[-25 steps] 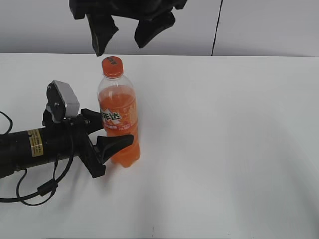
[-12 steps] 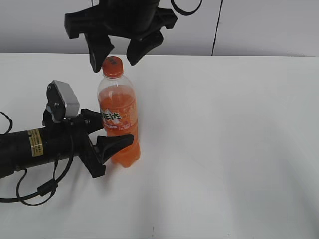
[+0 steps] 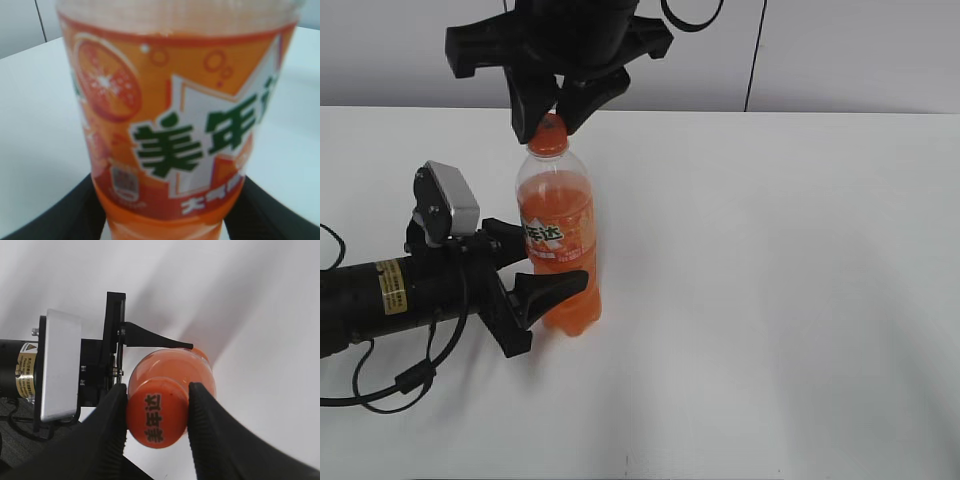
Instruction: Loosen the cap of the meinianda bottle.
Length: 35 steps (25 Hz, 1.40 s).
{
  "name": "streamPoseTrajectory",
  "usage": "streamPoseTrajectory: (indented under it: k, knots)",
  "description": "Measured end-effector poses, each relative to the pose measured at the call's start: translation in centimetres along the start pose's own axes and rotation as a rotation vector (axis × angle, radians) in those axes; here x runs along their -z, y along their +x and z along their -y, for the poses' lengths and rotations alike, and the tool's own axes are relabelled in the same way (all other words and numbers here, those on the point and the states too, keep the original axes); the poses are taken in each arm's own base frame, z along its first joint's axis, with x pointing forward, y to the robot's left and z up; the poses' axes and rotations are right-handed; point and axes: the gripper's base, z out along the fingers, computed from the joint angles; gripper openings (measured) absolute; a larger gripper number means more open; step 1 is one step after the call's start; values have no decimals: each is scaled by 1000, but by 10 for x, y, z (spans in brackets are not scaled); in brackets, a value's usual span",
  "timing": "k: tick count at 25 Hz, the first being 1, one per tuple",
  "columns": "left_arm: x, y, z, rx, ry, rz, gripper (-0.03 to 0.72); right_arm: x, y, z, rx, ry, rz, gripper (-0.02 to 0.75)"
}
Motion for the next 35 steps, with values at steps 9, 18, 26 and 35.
streamPoseTrajectory:
  k: [9,18,26,35]
  knots:
    - [0,0,0,0,0,0,419,0,0,-1,247,-12,1,277]
    - [0,0,0,0,1,0,406,1,0,-2,763,-17,9,272]
    - [0,0,0,-1,1,0,407,1,0,-2,1109,-23,8,272]
    - [0,0,0,-1,1,-1,405,1,1,-2,1436,-25,10,272]
